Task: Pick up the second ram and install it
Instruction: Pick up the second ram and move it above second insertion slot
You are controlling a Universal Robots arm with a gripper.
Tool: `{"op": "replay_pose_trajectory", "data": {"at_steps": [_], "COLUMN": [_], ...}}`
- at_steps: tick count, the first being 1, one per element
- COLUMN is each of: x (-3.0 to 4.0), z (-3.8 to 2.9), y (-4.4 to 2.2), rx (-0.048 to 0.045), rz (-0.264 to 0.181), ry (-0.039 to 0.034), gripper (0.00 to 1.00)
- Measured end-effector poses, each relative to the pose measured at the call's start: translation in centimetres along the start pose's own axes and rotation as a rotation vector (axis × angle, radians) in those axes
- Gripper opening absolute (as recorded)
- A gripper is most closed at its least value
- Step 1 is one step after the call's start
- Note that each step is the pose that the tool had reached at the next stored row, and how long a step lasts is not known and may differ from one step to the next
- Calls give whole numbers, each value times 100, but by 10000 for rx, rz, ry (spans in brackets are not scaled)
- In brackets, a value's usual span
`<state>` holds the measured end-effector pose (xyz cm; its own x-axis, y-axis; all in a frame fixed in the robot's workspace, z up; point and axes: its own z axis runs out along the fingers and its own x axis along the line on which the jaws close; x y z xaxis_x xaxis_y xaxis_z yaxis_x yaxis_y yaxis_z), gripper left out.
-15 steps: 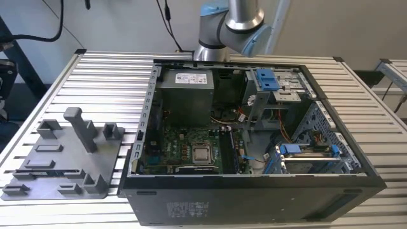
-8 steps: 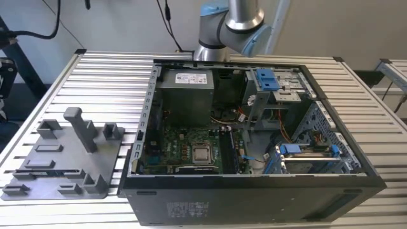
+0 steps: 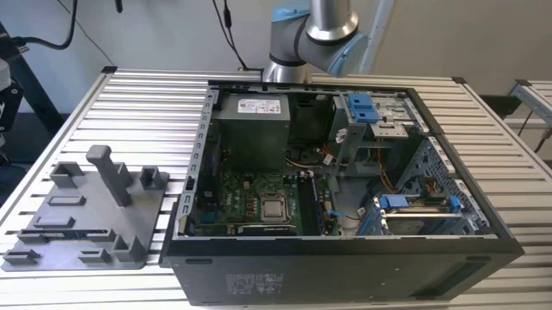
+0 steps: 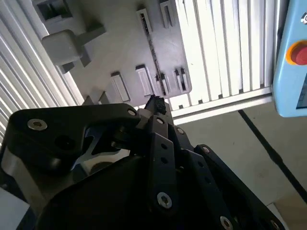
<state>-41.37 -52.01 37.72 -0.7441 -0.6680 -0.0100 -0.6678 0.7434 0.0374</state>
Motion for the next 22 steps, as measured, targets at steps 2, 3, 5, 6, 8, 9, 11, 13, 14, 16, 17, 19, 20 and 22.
{"op": "replay_pose_trajectory", "data": {"at_steps": [2, 3, 5, 6, 8, 9, 11, 13, 14, 16, 17, 19, 20, 22], "x": [0, 0, 0, 0, 0, 0, 0, 0, 0, 0, 0, -1, -3, -8], "z": [1, 3, 5, 7, 10, 12, 16, 21, 24, 28, 30, 35, 37, 44], "y": [0, 0, 0, 0, 0, 0, -1, -1, -1, -1, 0, 1, 2, 9], "rx": [-4, -5, -9, -11, -15, -17, -20, -24, -26, -30, -29, -24, -23, -8], "rz": [-352, -532, -891, -1086, -1445, -1631, -1992, -2351, -2532, -2896, -3086, -3373, -3482, -3704], "ry": [11, 17, 32, 40, 53, 60, 74, 87, 94, 108, 115, 136, 143, 147], "gripper": [11, 11, 11, 11, 11, 11, 11, 11, 11, 11, 11, 11, 11, 11]}}
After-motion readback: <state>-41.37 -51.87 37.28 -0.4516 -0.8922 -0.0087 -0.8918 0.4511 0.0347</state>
